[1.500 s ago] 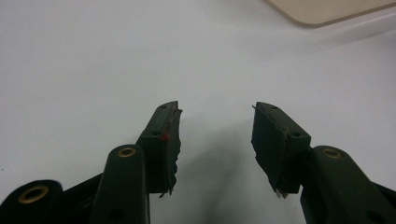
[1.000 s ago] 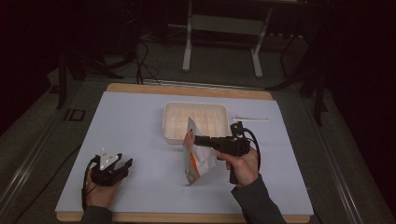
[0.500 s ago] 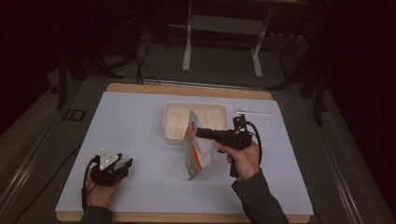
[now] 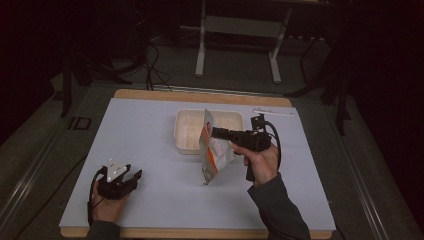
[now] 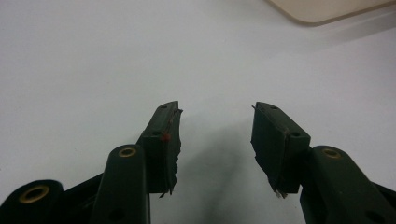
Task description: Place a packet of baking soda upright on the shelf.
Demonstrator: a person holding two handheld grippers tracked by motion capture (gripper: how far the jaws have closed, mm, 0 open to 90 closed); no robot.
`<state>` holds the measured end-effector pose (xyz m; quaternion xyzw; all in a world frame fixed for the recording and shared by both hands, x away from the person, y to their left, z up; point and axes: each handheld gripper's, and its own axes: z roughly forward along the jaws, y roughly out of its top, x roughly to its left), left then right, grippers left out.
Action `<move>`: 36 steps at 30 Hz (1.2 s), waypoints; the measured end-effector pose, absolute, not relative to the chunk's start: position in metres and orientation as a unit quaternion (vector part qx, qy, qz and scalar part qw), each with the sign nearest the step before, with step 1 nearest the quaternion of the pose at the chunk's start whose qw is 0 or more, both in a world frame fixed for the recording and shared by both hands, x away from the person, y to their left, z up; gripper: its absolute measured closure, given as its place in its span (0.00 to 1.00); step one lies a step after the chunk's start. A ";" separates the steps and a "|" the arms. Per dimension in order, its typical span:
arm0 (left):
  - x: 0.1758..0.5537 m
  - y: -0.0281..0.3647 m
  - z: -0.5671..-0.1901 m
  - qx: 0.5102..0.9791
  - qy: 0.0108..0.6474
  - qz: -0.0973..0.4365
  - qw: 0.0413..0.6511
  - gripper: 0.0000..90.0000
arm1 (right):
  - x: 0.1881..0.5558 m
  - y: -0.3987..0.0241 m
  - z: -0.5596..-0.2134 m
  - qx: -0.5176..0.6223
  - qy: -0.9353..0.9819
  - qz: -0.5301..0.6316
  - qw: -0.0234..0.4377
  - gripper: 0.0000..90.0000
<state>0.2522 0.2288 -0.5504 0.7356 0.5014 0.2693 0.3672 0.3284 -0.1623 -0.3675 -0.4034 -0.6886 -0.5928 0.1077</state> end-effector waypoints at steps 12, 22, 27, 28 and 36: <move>0.252 0.229 -0.550 0.736 0.502 0.266 0.368 0.57 | 0.341 -0.159 -0.357 -0.405 -0.688 -0.594 0.098 1.00; 0.252 0.229 -0.550 0.737 0.501 0.267 0.368 0.57 | 0.351 -0.154 -0.350 -0.410 -0.687 -0.595 0.084 1.00; 0.252 0.229 -0.550 0.737 0.501 0.267 0.368 0.57 | 0.355 -0.151 -0.347 -0.411 -0.685 -0.596 0.083 1.00; 0.252 0.229 -0.550 0.737 0.501 0.267 0.368 0.57 | 0.356 -0.150 -0.347 -0.410 -0.685 -0.596 0.082 1.00; 0.252 0.229 -0.550 0.737 0.501 0.267 0.368 0.57 | 0.363 -0.145 -0.342 -0.412 -0.682 -0.599 0.073 1.00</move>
